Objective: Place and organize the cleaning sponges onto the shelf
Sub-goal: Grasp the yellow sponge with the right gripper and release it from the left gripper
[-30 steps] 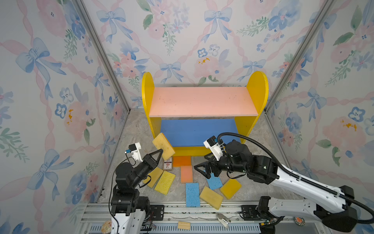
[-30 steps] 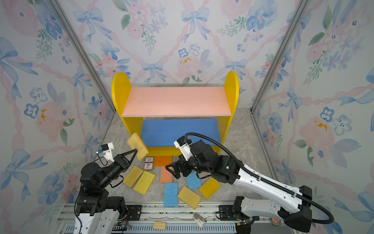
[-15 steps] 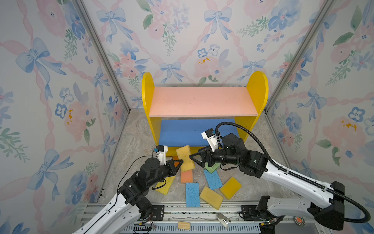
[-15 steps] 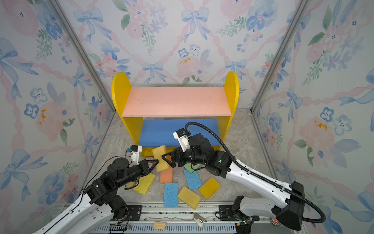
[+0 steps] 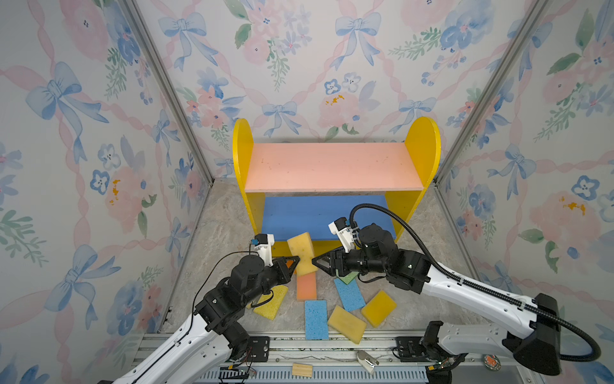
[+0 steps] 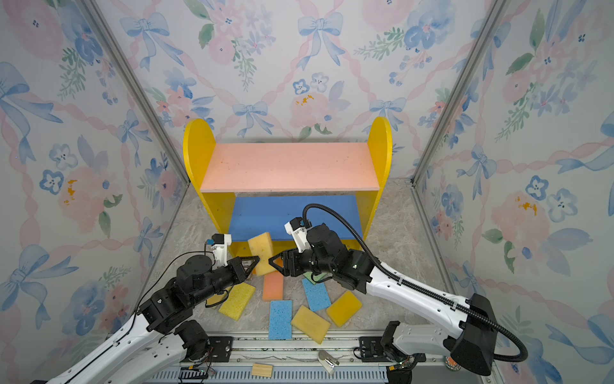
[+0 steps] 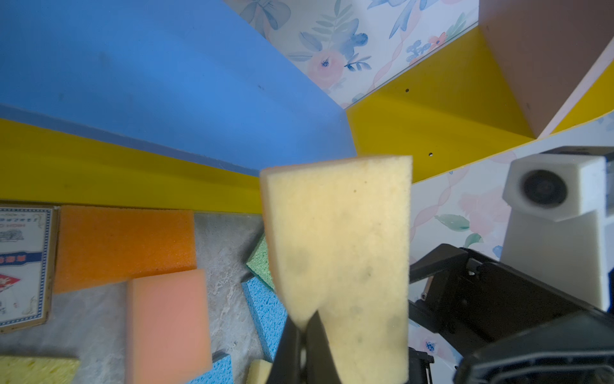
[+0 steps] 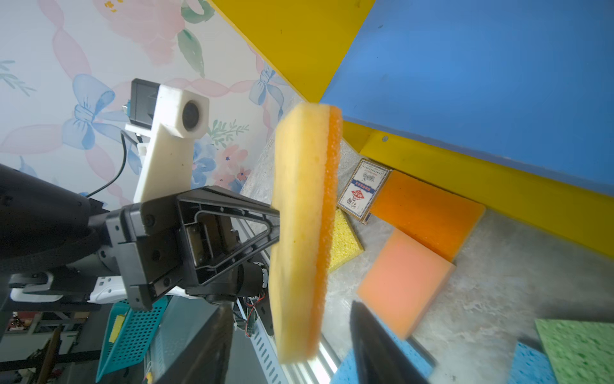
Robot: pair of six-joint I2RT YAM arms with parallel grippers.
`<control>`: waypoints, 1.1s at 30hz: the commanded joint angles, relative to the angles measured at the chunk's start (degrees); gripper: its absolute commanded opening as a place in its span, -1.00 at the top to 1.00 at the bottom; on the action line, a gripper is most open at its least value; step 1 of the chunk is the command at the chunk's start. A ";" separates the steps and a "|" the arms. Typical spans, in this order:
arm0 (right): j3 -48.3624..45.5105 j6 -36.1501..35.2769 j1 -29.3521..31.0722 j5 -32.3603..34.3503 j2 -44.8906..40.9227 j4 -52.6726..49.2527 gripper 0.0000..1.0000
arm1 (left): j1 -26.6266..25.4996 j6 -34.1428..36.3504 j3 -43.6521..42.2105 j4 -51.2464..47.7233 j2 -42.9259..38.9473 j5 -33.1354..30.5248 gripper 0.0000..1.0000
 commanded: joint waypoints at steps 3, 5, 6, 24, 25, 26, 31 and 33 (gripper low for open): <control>-0.45 1.21 -0.33 -2.11 1.61 3.32 0.02 | -0.23 1.40 1.63 0.37 0.09 -0.79 1.00; -0.32 1.45 -0.33 -2.36 2.46 3.39 0.00 | -0.23 1.40 1.79 0.37 0.08 -0.65 1.00; -0.53 1.62 -0.33 -2.43 2.78 3.51 -0.01 | -0.28 1.40 1.87 0.37 0.00 -0.70 1.00; -2.68 6.43 -1.67 1.12 3.77 8.00 0.89 | -0.26 2.40 2.40 -3.04 -1.49 -3.74 -0.14; -2.71 6.87 -2.16 2.40 3.50 7.70 0.89 | -0.19 2.80 2.66 -5.14 -1.67 -4.86 -0.19; -2.57 7.28 -2.71 3.68 3.37 7.42 0.89 | -0.11 3.25 2.86 -7.96 -1.77 -6.17 -0.23; 1.33 8.60 -4.76 4.83 7.38 8.21 0.86 | -0.12 3.62 1.14 -17.10 -3.98 -9.79 -0.29; 3.55 10.11 -4.77 3.37 11.42 10.71 0.86 | 0.25 3.71 1.13 -20.59 -5.41 -11.44 -0.31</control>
